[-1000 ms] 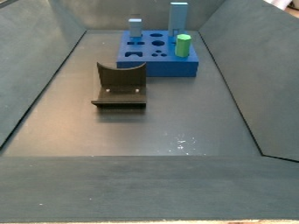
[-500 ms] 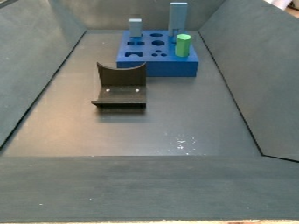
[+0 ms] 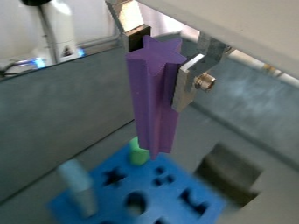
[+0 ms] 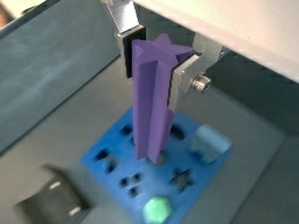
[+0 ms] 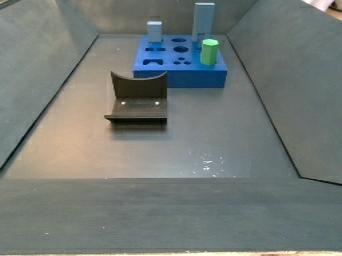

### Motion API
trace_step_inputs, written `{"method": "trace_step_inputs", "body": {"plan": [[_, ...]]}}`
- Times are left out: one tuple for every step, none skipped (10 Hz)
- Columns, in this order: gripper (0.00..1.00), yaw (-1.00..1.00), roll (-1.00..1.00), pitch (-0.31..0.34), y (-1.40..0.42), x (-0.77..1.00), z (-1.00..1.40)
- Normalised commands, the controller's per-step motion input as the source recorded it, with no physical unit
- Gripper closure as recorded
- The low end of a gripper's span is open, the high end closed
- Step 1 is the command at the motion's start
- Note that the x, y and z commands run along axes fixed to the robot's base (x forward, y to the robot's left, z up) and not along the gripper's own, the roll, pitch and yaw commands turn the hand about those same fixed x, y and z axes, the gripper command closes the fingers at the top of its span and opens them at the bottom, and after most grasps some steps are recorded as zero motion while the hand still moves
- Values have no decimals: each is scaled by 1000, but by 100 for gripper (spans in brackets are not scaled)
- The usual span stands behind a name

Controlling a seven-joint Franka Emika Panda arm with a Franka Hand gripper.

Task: Pick up the star object. Move up. Place the star object on the fixture. Regrasp the star object. Move to above the board. Insert the star object.
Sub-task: Move to above the board, then insert the star object.

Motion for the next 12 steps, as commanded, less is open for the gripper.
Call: {"method": "trace_step_inputs", "body": {"plan": [[100,-30,-671,14,-182,-140,-14],[100,-23,-463,-3,-106,-101,-7],[100,-12,-269,-14,-52,-70,-3],[100,-12,-211,-20,-30,-52,-4],[100,0,0,0,151,0,-111],[100,-66,26,80,309,-123,-311],[100,0,120,114,391,-317,-486],[100,169,60,0,383,-269,-537],[100,314,0,-66,317,-211,-651],[100,440,-70,-146,263,-234,-749],[100,351,-100,-144,243,-280,-714],[100,-54,-164,-136,160,-400,-609]]}}
